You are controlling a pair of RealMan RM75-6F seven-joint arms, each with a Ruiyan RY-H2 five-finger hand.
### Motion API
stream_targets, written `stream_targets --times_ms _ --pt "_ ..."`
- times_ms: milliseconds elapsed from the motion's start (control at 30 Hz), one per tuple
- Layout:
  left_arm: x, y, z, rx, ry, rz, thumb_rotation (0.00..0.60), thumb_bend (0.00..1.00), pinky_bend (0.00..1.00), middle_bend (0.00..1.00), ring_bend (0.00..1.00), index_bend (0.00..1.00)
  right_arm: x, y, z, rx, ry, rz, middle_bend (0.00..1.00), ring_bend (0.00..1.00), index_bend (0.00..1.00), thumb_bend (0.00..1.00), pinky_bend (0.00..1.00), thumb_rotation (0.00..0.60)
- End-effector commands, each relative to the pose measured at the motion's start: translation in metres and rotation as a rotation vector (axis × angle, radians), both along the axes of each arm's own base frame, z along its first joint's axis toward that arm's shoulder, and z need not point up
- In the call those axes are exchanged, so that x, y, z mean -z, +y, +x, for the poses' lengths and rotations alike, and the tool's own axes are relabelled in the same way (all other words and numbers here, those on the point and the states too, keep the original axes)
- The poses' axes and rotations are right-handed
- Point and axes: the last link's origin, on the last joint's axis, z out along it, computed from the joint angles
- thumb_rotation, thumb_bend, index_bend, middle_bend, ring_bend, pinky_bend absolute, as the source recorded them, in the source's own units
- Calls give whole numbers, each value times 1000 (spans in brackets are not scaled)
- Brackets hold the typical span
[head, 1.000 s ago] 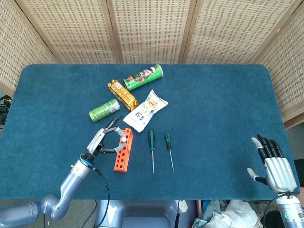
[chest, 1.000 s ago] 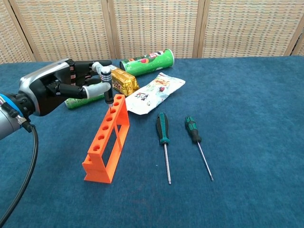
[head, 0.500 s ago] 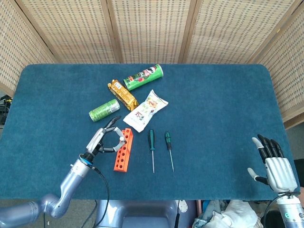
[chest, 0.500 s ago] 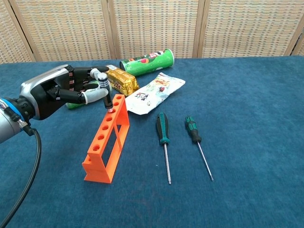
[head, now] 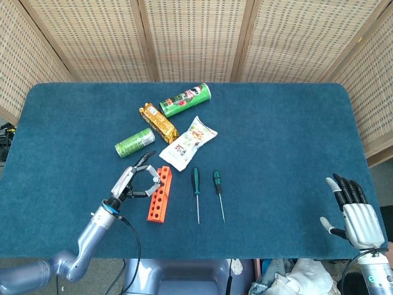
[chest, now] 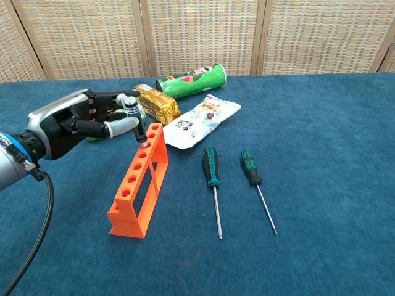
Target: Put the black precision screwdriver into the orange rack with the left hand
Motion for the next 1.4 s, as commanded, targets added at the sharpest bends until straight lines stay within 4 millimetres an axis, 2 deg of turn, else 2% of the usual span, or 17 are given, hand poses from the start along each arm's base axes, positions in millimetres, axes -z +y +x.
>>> stream_targets --times_ms 33,400,1167,1267,1333,1400 --pt "0 0 -1 0 3 0 600 393 0 72 0 600 0 0 0 -1 -1 -1 0 0 0 228 0 600" --pt "0 1 -3 0 21 1 600 388 0 50 0 445 0 0 0 -1 -3 -1 0 0 0 227 0 600" --pt "-10 -5 7 47 24 18 600 379 0 35 0 381 -1 1 0 -1 -2 -2 0 0 0 228 0 600" --pt "-15 -9 7 59 32 34 600 388 0 25 0 300 -1 0 0 0 -4 -4 0 0 0 228 0 600" --pt "-19 -11 8 61 29 40 600 432 0 7 0 223 -1 0 0 1 -4 -4 0 0 0 228 0 600" --pt "-26 -14 8 60 24 49 600 478 0 0 0 191 -1 0 0 0 -3 -4 0 0 0 228 0 600"
